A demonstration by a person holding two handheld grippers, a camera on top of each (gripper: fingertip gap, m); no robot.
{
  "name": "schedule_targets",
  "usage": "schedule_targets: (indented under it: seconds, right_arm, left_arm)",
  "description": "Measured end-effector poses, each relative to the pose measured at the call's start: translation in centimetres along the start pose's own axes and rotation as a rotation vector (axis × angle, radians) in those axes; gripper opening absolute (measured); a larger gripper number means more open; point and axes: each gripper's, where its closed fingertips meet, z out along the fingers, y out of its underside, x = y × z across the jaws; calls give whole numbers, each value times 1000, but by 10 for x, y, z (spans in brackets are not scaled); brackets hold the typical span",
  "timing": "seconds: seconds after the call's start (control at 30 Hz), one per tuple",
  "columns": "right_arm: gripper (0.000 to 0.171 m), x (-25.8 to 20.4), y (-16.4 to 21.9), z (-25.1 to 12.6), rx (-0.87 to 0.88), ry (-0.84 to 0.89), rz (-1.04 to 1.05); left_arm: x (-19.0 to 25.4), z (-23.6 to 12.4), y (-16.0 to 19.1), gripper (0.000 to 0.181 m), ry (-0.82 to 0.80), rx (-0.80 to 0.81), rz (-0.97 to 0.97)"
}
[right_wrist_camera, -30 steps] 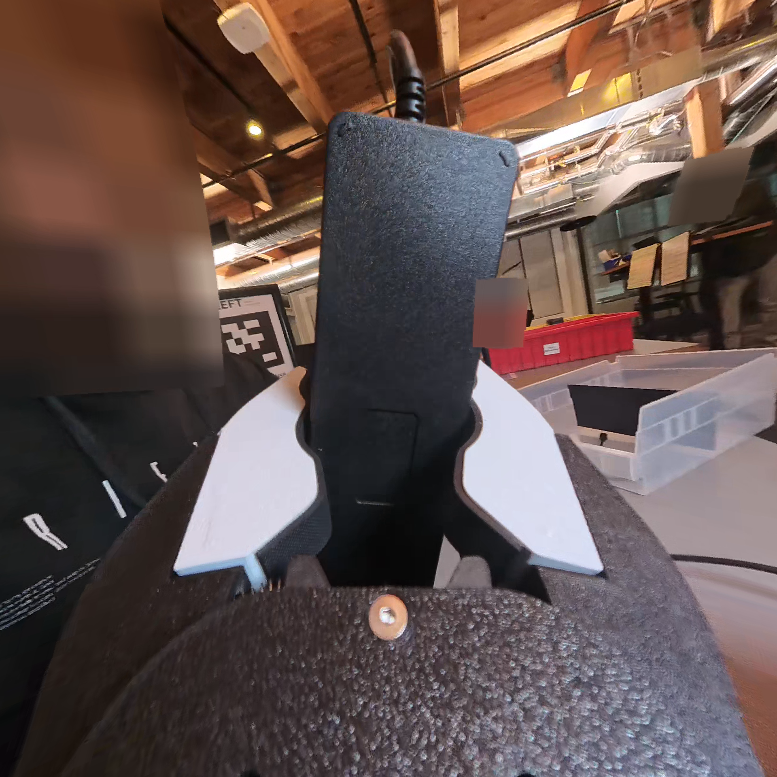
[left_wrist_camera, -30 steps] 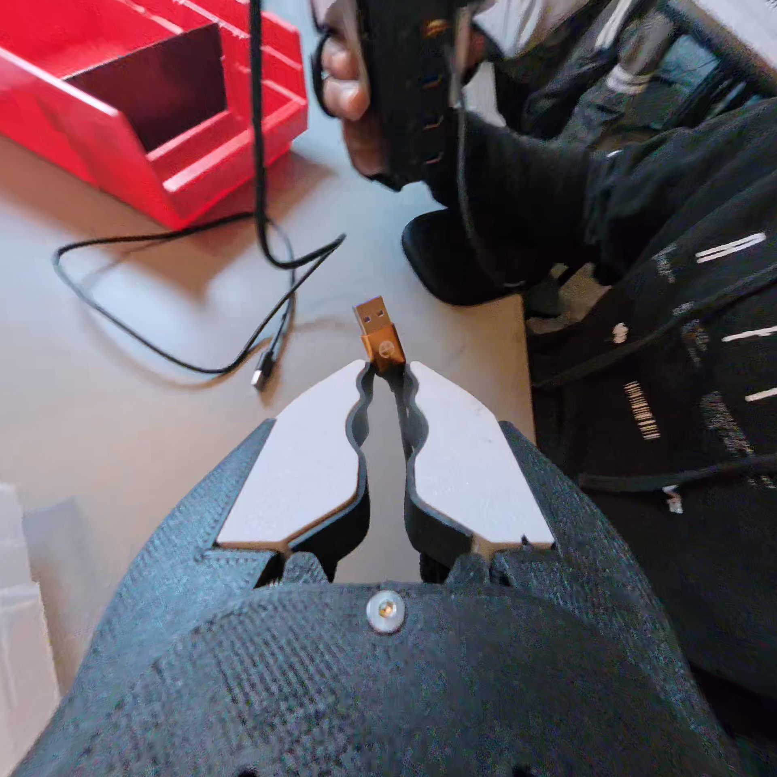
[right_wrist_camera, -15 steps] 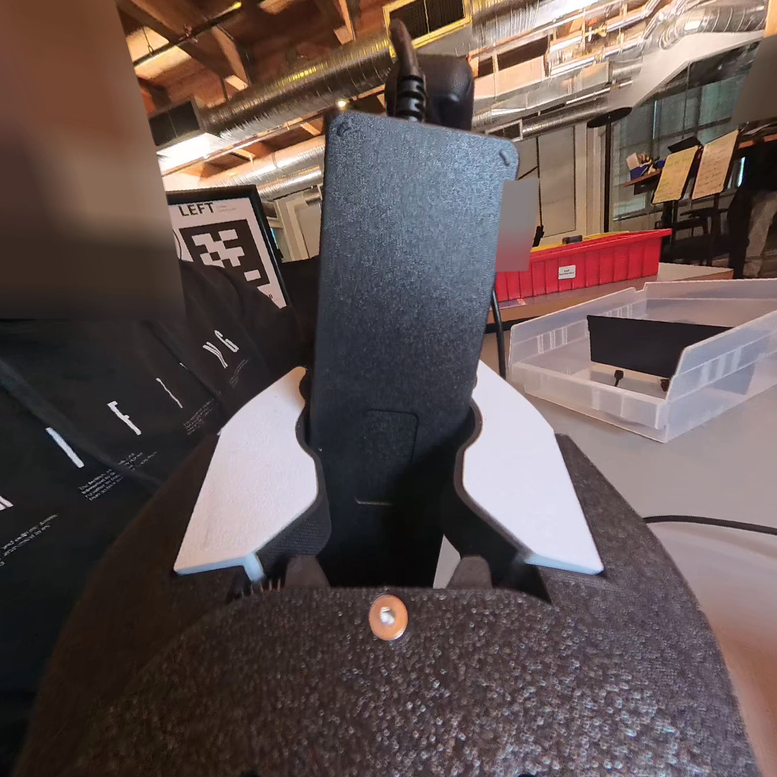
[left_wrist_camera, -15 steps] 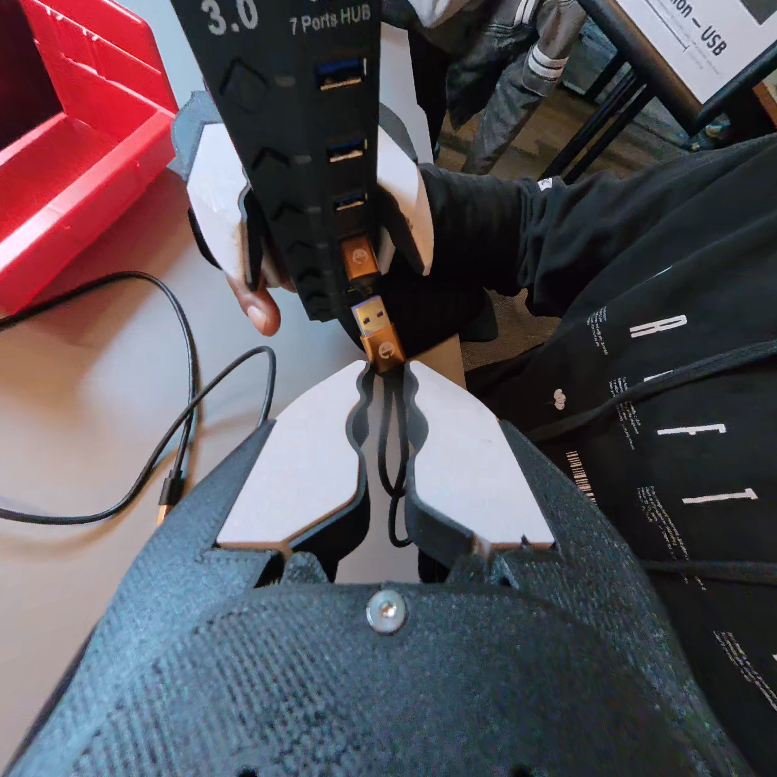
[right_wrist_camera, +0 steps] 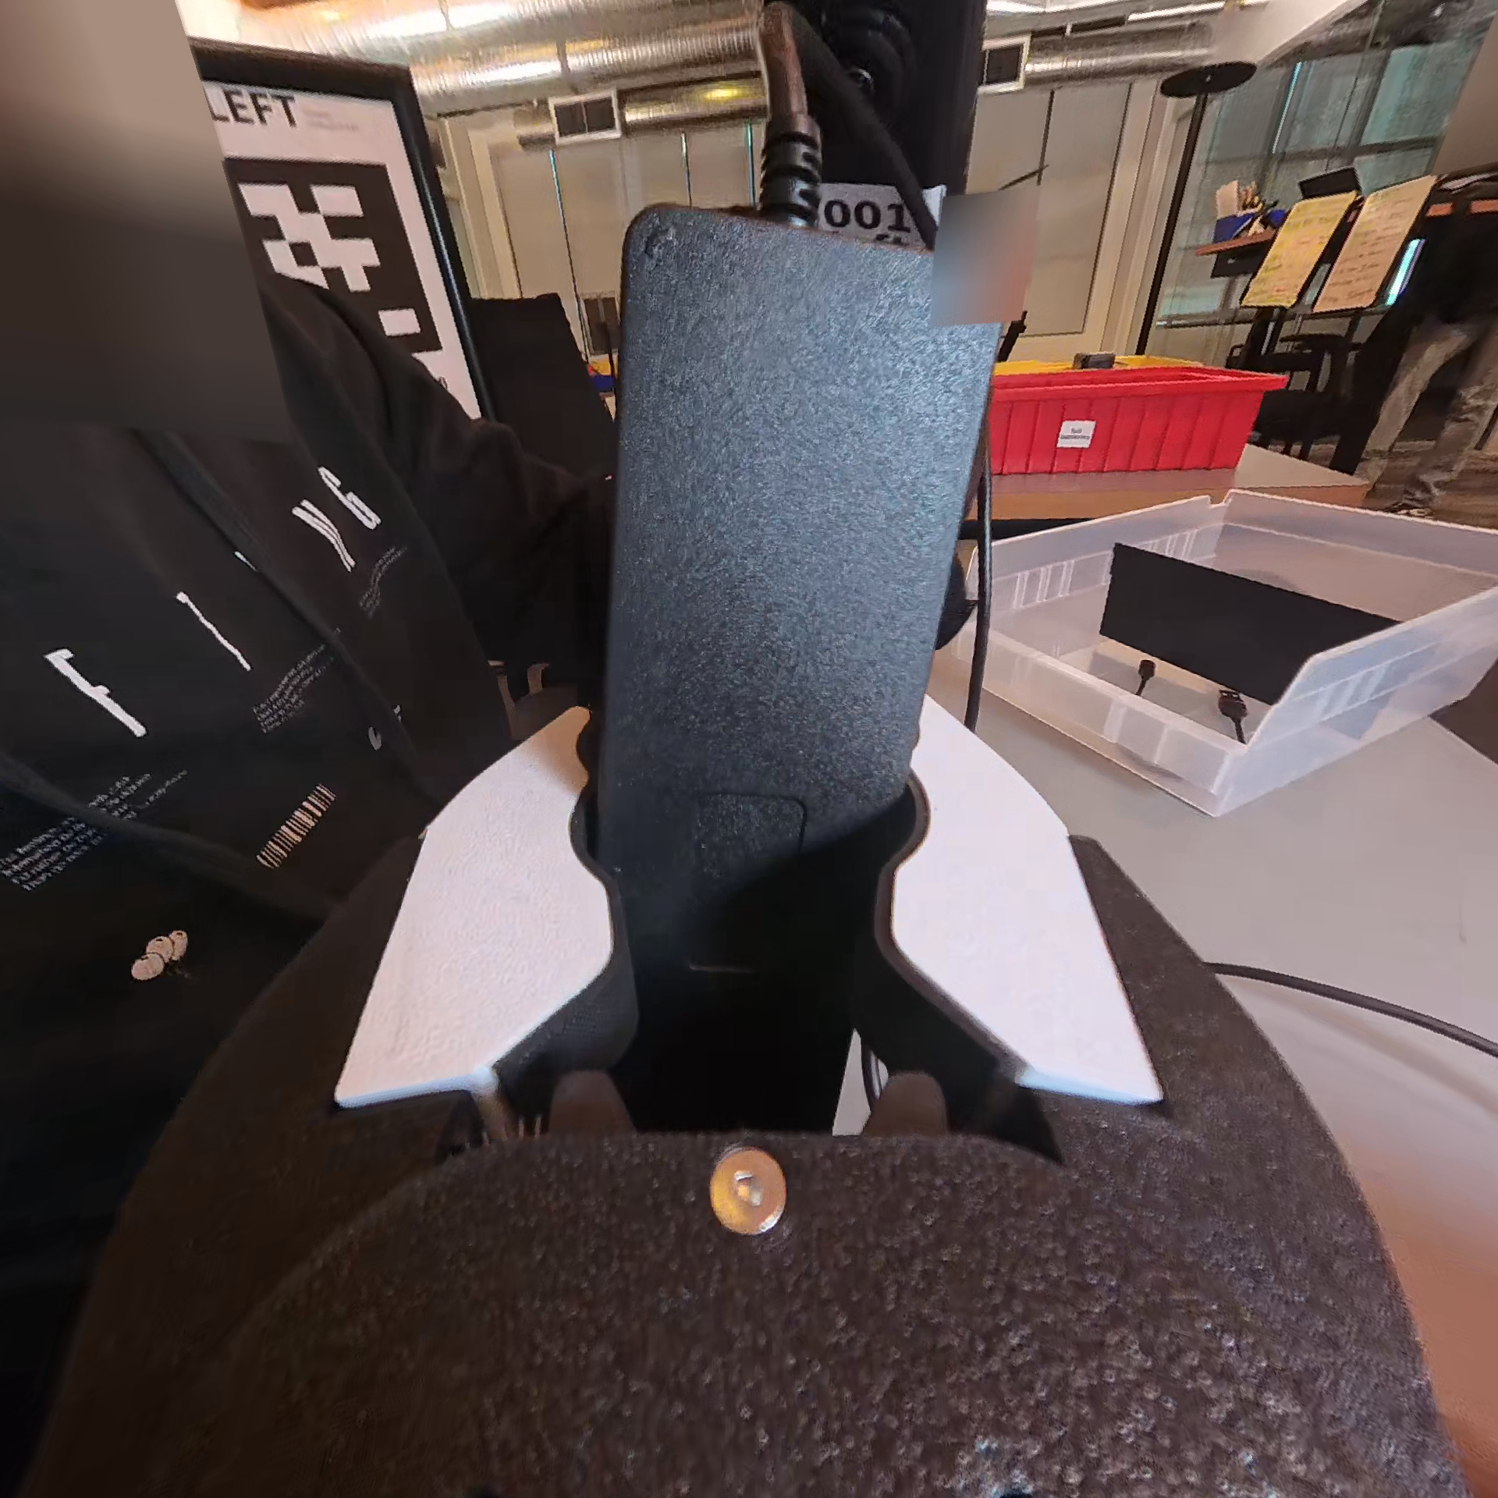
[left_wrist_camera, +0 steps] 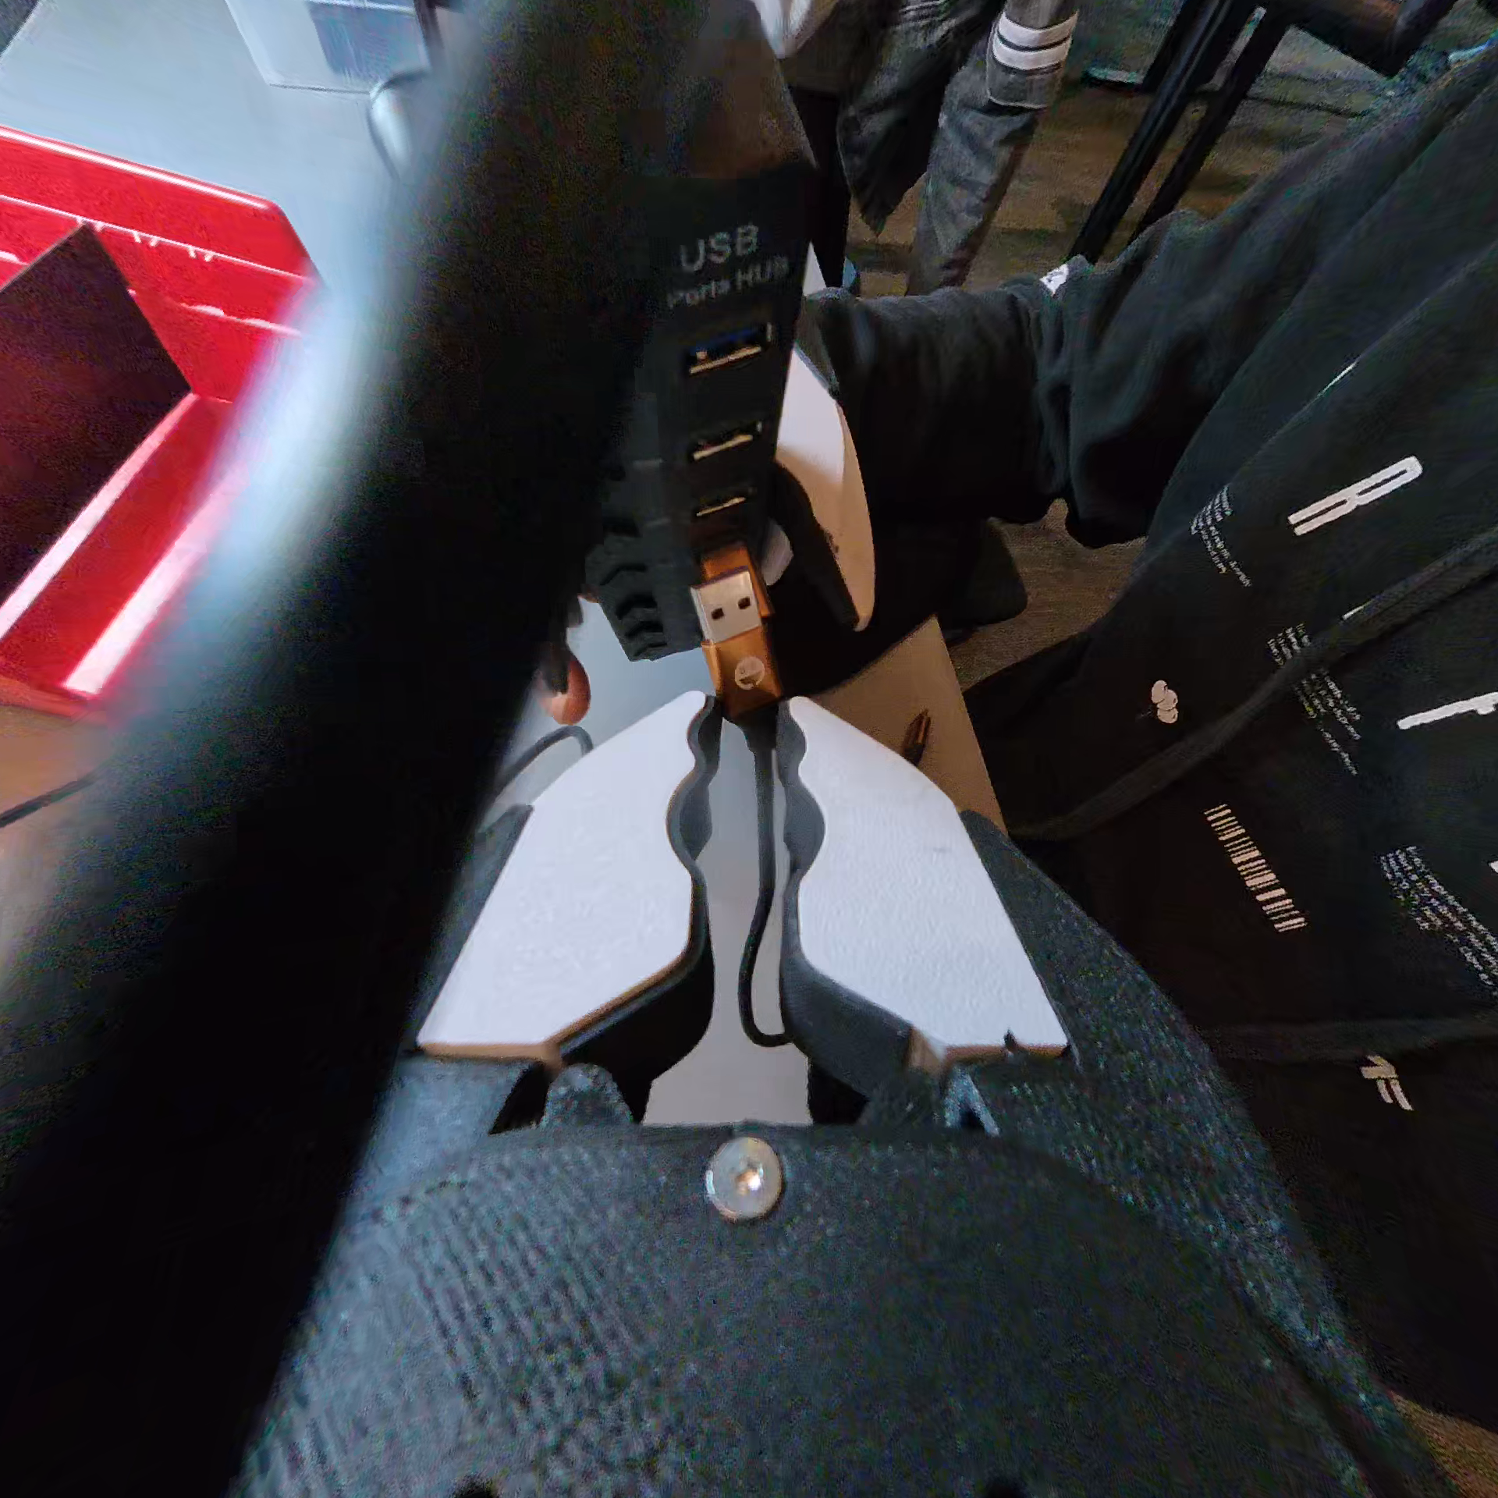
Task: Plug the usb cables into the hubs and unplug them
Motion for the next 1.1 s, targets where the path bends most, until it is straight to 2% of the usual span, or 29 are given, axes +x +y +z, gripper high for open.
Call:
schedule_targets:
  seconds: [0.53, 0.7, 0.8, 0.93, 1.03, 1.1]
  right_arm:
    - [66, -6, -6, 0, 55, -51, 39]
    - [66, -4, -14, -8, 118, -69, 75]
    - [66, -1, -24, -17, 182, -64, 88]
    - [66, 7, -36, -34, 272, -42, 107]
    - [65, 15, -42, -44, 327, -3, 116]
    - [65, 20, -44, -49, 347, 24, 118]
  left_arm:
    - [3, -1, -11, 12, 0, 3, -38]
    - [7, -21, -17, 13, -14, 62, -25]
    - [17, -42, -26, 13, -14, 132, 49]
    - [2, -82, -48, 13, -212, 279, 128]
    - [-17, -133, -68, 13, -410, 419, 118]
    - [-27, -167, -71, 13, -591, 456, 140]
